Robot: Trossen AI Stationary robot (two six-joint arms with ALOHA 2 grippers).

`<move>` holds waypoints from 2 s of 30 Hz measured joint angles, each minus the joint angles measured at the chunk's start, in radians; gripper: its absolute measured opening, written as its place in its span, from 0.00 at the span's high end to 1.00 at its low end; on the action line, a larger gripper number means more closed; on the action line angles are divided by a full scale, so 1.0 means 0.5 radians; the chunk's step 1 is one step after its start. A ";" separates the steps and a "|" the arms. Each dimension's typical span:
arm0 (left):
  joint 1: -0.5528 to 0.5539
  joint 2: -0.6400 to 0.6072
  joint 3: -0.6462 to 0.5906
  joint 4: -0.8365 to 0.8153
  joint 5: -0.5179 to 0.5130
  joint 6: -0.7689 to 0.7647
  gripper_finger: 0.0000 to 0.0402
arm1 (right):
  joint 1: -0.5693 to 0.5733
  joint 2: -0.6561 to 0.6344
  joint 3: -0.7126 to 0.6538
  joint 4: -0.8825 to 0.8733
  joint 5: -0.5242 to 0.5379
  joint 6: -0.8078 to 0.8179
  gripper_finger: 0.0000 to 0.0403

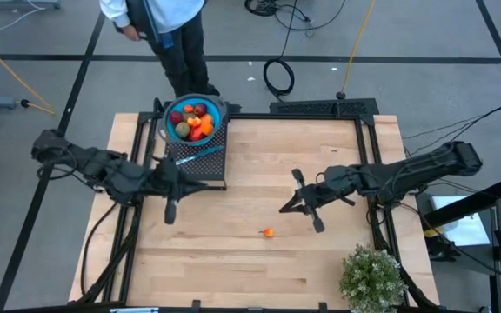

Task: Pick & Place Fruit
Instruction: Put the yellow pear into the blue strainer bowl on the shelf

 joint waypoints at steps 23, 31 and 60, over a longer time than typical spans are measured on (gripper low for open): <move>-0.176 -0.553 -0.706 0.368 -0.095 -0.005 0.99 | 0.028 0.272 0.108 -0.083 -0.007 0.006 1.00; -0.176 -0.707 -0.874 0.368 -0.088 -0.007 1.00 | 0.028 0.475 0.252 -0.230 -0.007 -0.013 0.96; 0.102 -1.134 -1.257 0.372 0.188 0.085 0.99 | 0.039 0.919 0.467 -0.632 -0.062 0.001 0.93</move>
